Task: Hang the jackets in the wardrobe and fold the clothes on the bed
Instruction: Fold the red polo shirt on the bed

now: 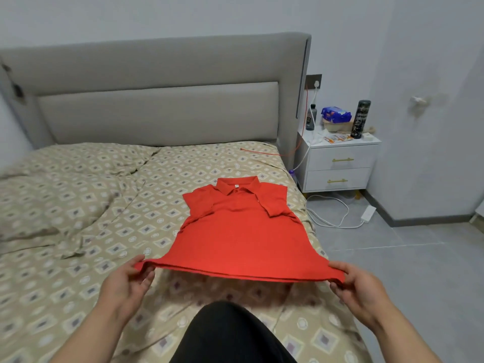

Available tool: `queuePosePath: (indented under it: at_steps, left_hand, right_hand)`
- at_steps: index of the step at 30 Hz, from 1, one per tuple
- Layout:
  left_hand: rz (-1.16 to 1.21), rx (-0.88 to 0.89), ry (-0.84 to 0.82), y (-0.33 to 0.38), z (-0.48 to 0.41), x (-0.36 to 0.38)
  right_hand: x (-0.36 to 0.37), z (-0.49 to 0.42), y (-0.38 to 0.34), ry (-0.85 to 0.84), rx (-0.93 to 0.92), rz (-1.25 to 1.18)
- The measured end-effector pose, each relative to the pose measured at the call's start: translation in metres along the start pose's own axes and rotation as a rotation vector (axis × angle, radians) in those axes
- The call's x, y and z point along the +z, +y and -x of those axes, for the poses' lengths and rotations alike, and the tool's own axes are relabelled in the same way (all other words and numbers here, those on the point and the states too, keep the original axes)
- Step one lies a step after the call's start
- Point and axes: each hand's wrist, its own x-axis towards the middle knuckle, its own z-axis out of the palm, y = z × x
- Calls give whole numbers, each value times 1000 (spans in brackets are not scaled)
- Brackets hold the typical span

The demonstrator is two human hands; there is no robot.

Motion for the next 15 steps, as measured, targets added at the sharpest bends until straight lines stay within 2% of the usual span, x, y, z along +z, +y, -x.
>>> queuePosePath:
  at_steps: [1,3,6,11,15]
  left_hand:
    - [37,6,-58,9,4,6]
    - [-73,64,-131,21,10,15]
    - [-298,169,-103,27,11,16]
    - [-446,414,-23,42,7,22]
    - [-566,593,-45,59,12,32]
  right_hand:
    - [1,3,-4,-50,-21,13]
    - [2,8,-7,-84,-98,128]
    - [0,11,-7,-67,-175,161]
    - [5,8,-23,13,-331,204]
    - [18,9,-52,7,-410,257]
